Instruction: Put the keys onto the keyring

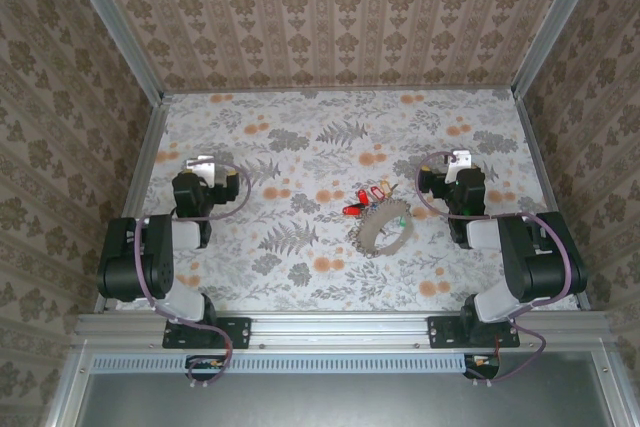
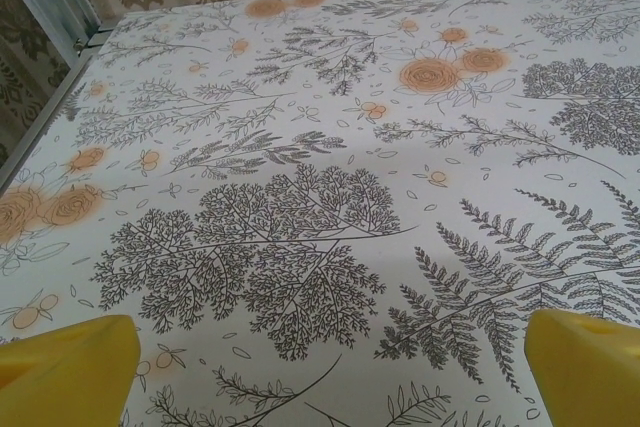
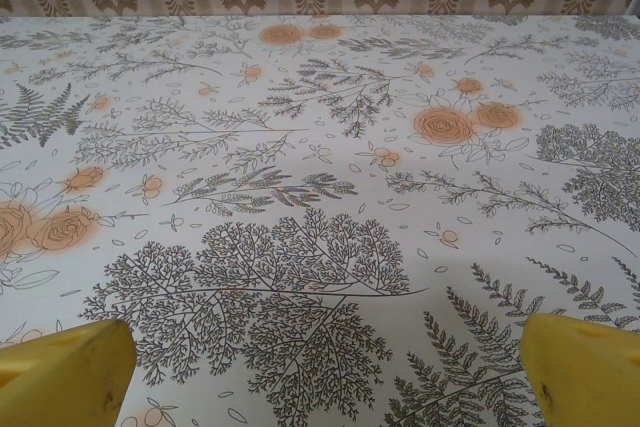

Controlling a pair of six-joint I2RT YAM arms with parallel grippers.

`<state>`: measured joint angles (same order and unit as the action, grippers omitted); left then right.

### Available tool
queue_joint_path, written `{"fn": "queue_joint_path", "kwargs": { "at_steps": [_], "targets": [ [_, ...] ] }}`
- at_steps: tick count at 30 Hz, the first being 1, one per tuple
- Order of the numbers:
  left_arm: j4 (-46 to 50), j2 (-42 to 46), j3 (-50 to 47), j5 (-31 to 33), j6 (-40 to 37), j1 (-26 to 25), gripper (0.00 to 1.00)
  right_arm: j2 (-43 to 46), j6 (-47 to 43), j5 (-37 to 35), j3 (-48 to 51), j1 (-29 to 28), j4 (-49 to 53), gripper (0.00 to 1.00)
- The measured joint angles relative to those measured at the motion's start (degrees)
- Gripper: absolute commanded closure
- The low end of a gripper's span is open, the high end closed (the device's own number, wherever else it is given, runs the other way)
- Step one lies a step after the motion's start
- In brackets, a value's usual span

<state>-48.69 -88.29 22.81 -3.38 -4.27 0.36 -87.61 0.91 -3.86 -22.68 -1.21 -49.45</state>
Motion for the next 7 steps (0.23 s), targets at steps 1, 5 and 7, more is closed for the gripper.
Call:
{"fn": "queue_joint_path", "kwargs": {
  "at_steps": [1,5,7],
  "targets": [
    [0.0,0.0,0.0,0.1,0.0,0.0,0.00,0.0,0.0,0.0,0.0,0.0,0.0,0.00],
    [0.1,0.0,0.0,0.2,0.0,0.0,0.00,0.0,0.0,0.0,0.0,0.0,0.0,0.00],
    [0.1,0.0,0.0,0.2,0.0,0.0,0.00,0.0,0.0,0.0,0.0,0.0,0.0,0.00]
  ]
}}
